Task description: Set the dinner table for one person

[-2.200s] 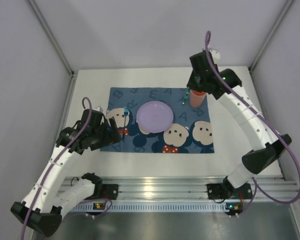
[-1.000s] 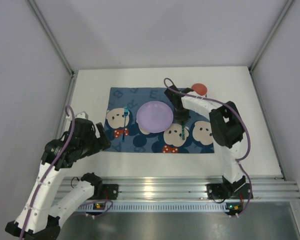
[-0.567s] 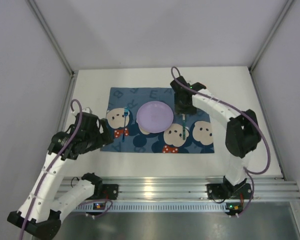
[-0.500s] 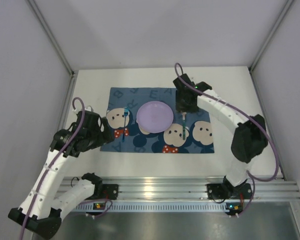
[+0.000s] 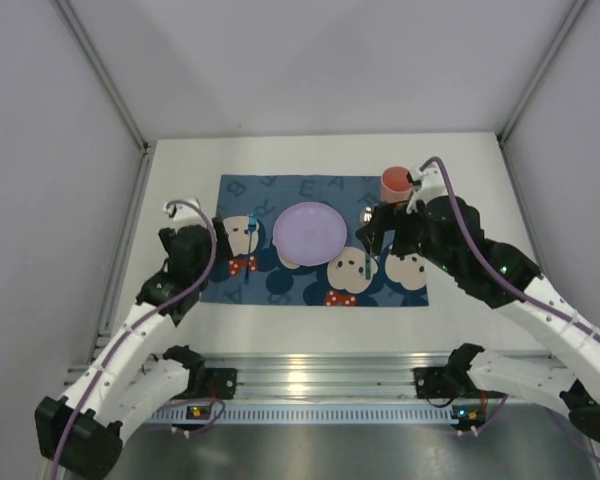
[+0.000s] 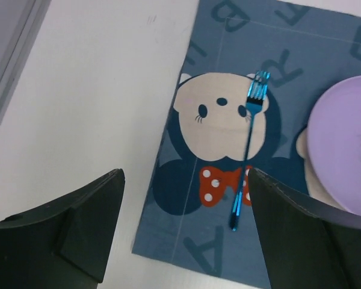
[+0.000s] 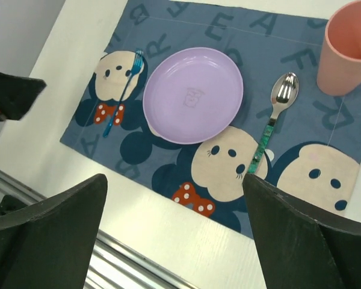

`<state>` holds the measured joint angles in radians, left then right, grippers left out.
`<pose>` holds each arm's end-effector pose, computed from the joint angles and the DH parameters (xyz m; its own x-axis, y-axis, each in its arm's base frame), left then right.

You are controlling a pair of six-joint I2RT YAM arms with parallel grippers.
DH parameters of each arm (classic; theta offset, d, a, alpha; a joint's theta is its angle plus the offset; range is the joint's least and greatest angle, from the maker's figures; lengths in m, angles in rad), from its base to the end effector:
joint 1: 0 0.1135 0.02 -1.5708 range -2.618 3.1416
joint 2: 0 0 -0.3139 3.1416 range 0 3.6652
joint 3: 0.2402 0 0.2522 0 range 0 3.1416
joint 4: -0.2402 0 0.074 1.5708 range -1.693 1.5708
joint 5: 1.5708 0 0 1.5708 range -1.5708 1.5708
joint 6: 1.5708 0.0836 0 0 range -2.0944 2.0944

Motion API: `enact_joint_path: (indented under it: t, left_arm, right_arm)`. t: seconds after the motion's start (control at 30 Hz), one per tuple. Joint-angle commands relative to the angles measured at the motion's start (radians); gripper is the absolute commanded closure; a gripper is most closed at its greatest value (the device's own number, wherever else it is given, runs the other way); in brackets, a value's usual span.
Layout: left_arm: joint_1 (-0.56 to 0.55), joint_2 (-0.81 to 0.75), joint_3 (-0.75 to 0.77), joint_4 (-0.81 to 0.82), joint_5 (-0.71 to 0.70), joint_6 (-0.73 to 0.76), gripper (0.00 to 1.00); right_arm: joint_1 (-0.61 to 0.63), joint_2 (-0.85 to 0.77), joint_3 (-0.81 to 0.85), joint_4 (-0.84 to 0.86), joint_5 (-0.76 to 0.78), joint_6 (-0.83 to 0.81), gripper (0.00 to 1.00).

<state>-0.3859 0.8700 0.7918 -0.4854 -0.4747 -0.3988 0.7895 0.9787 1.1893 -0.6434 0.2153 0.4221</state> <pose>0.1922 -0.0368 0.3148 -0.4471 -0.1911 -0.8738 -0.2136 0.9715 -0.1032 0.1628 0.1387 0.4186 -0.4976 0.0666 -0.8648 -0.3871 0.8752 0.2902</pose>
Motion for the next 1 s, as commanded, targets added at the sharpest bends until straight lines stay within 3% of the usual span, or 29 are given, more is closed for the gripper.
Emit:
enact_joint_path:
  t: [0.0, 0.03, 0.07, 0.13, 0.3, 0.5, 0.7, 0.8, 0.83, 0.97]
  left_arm:
    - [0.002, -0.127, -0.344, 0.646, -0.136, 0.313, 0.11]
    - [0.004, -0.144, -0.411, 0.826, -0.131, 0.362, 0.06]
    - [0.021, -0.147, -0.434, 0.841, -0.133, 0.362, 0.02]
    - [0.106, -0.068, -0.471, 0.863, -0.108, 0.309, 0.02]
    - [0.182, 0.101, -0.539, 1.089, -0.001, 0.348, 0.02]
    - [0.255, 0.453, -0.510, 1.359, 0.052, 0.350, 0.01]
    - [0.353, 0.666, -0.441, 1.472, 0.254, 0.299, 0.01]
    - [0.364, 0.678, -0.466, 1.514, 0.324, 0.314, 0.01]
    - [0.364, 0.690, -0.477, 1.544, 0.349, 0.322, 0.08]
    - [0.364, 0.695, -0.479, 1.571, 0.337, 0.327, 0.06]
  right_arm:
    - [0.001, -0.063, -0.085, 0.062, 0.013, 0.058, 0.05]
    - [0.001, -0.105, -0.118, 0.071, 0.004, 0.058, 0.02]
    - [0.001, -0.127, -0.132, 0.082, -0.011, 0.041, 0.00]
    - [0.001, -0.187, -0.160, 0.114, -0.054, 0.012, 0.00]
    - [0.001, -0.265, -0.174, 0.113, -0.096, -0.068, 0.00]
    - [-0.001, -0.337, -0.227, 0.085, -0.116, -0.068, 0.00]
    - [-0.001, -0.345, -0.257, 0.059, -0.211, -0.040, 0.00]
    - [0.001, -0.344, -0.264, 0.057, -0.209, -0.031, 0.00]
    - [0.001, -0.342, -0.266, 0.057, -0.196, -0.020, 0.00]
    - [-0.003, -0.316, -0.258, 0.059, -0.169, 0.007, 0.00]
